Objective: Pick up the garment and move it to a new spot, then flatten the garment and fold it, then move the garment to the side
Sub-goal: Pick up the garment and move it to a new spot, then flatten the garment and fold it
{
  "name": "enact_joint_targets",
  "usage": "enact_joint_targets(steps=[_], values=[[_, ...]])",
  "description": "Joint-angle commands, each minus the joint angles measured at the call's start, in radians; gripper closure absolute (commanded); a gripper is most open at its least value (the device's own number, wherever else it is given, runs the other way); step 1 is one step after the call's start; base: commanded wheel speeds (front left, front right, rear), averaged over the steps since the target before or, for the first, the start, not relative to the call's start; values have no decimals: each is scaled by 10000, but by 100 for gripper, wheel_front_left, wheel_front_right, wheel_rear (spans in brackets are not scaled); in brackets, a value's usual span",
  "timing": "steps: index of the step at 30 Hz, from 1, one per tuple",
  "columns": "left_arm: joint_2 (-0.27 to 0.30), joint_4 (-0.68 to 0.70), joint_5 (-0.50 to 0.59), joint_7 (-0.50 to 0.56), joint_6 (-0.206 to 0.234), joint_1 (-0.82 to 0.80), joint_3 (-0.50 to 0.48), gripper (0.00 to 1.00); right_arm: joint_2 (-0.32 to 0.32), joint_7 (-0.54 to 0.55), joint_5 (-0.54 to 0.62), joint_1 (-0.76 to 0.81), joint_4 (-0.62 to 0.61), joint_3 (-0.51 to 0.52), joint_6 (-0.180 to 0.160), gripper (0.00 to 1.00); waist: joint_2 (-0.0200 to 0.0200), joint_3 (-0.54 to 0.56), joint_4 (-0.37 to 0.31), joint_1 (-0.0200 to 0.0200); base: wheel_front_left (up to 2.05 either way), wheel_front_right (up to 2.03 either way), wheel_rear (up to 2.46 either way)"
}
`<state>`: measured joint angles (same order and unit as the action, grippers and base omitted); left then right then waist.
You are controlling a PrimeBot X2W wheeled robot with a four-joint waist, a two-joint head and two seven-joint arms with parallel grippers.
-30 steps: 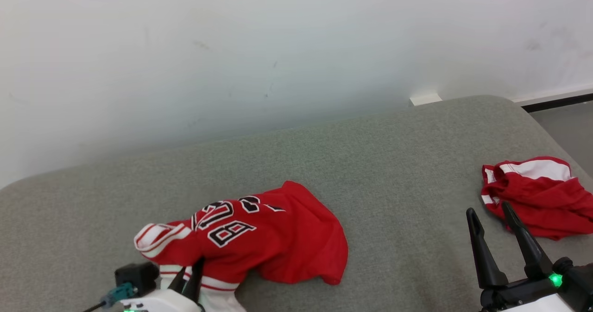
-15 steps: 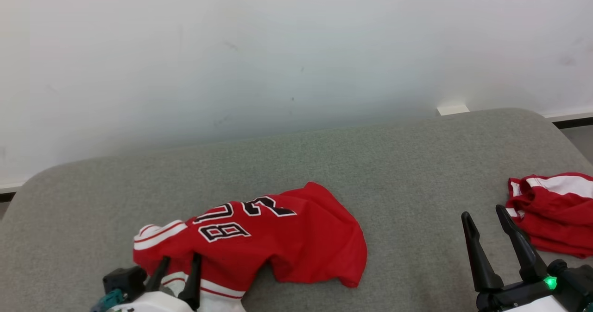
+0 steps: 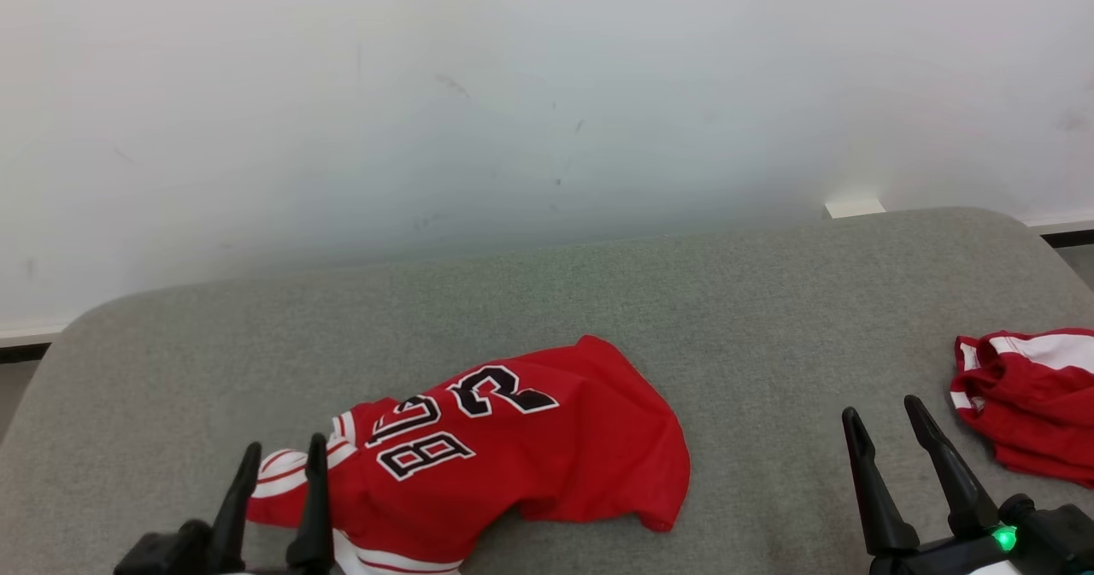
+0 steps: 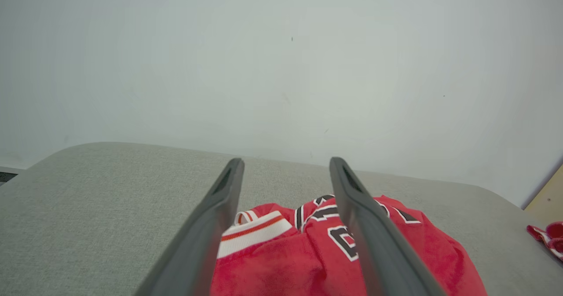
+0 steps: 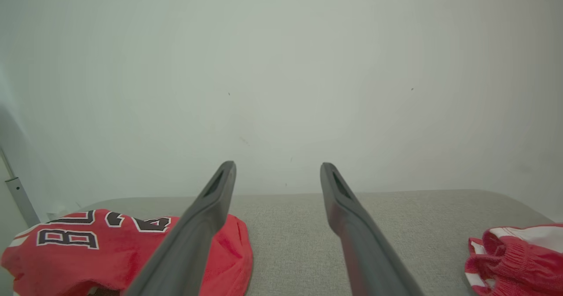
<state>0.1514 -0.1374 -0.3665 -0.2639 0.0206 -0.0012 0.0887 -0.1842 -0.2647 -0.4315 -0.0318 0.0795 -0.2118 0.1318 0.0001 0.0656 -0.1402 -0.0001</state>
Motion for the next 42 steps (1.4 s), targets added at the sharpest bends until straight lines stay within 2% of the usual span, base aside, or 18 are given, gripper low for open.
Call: enact_joint_targets(steps=[1,5,12,28,33,42], values=[[-158,273,312,4,-97,321,-238,0,22,14,29,152,16,35,-23,0,-1,-15,1,1,0,0,0],[-623,651,899,2,-438,920,-760,0,11,14,92,186,79,-49,-23,0,-1,-65,-17,1,0,0,0],[-920,594,1472,1,-812,925,-1187,0,25,14,208,230,167,-67,-23,0,-1,-119,24,1,0,0,0],[-996,542,1708,-1,-939,756,-1483,0,-10,14,170,230,371,-21,-23,0,-1,-100,72,1,0,0,0],[-992,514,1624,-1,-953,686,-1388,0,50,172,-102,-68,1354,-677,-23,0,-1,-178,343,1,0,0,0],[-991,483,1752,-1,-963,496,-1234,0,401,2088,-546,-1455,3897,-2017,-23,0,-1,-415,1260,1,0,0,0]])
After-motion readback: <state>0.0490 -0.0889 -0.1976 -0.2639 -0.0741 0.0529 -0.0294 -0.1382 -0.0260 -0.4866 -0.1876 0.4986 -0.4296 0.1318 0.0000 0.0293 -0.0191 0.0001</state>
